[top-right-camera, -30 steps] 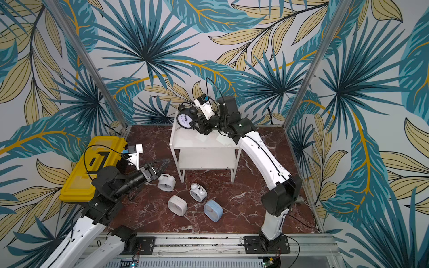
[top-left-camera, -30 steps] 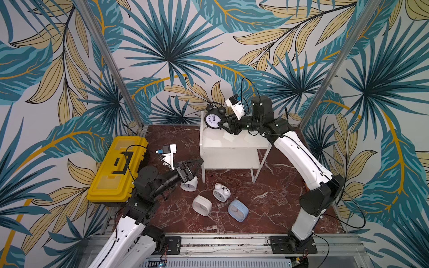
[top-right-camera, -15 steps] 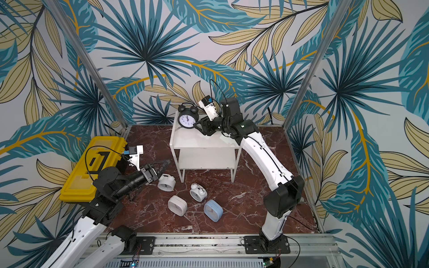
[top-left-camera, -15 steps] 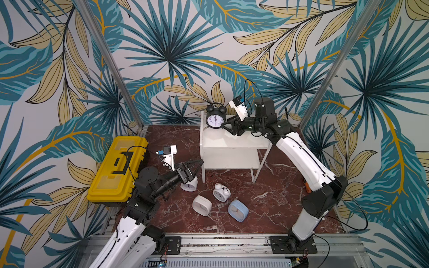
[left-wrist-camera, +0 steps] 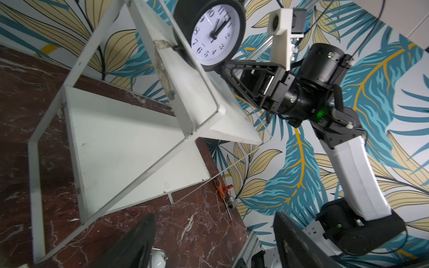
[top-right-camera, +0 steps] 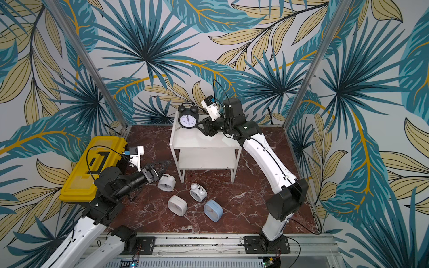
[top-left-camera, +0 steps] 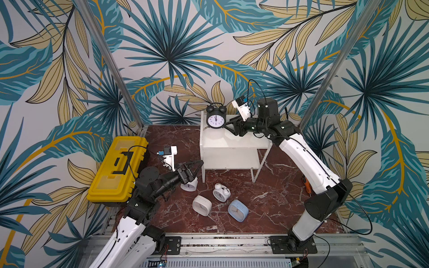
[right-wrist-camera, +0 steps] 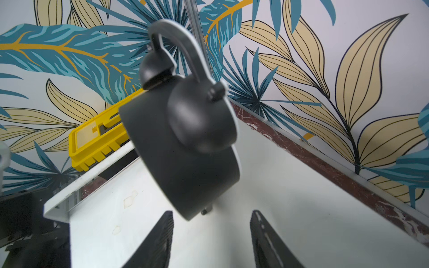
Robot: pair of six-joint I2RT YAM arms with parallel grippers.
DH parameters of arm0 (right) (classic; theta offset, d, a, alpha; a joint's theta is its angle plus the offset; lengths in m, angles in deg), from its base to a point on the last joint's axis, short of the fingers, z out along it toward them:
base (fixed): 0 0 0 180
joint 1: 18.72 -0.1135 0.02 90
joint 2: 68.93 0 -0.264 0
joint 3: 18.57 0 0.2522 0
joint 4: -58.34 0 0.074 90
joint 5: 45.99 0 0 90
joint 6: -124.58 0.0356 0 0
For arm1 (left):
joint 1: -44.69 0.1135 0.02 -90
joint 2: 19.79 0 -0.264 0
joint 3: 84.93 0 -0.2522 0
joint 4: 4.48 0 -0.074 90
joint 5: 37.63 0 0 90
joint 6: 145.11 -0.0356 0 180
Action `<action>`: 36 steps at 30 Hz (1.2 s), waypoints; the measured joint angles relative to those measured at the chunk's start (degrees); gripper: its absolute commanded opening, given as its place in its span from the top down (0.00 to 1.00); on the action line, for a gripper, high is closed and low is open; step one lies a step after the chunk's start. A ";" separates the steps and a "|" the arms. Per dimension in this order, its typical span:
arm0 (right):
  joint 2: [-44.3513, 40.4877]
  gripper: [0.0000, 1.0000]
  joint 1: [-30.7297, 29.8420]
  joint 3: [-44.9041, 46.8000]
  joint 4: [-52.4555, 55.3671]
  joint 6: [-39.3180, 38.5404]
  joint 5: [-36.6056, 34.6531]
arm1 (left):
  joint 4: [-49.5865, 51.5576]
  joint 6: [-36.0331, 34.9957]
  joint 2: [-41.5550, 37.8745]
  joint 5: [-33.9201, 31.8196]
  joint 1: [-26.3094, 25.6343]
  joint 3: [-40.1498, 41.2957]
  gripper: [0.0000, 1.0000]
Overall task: Place the alarm clocks on the shelf by style
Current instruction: Place the alarm on the shelf, then pick up the alarm from the center of the board.
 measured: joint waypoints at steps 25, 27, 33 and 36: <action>-28.68 0.49 -40.24 49.66 2.25 30.60 -43.89 | 34.84 -3.34 -3.50 -19.28 0.00 -8.04 0.16; -27.50 0.49 -40.24 49.94 1.27 31.91 -46.86 | 35.54 -2.12 -5.09 -19.39 0.00 -6.71 0.16; -23.12 0.55 -39.95 49.44 -2.40 32.04 -49.59 | 32.65 1.03 -6.36 -18.43 0.00 -0.13 0.19; -20.33 0.56 -39.45 48.63 -3.80 31.82 -49.42 | 30.16 2.34 -4.50 -18.21 0.00 2.34 0.21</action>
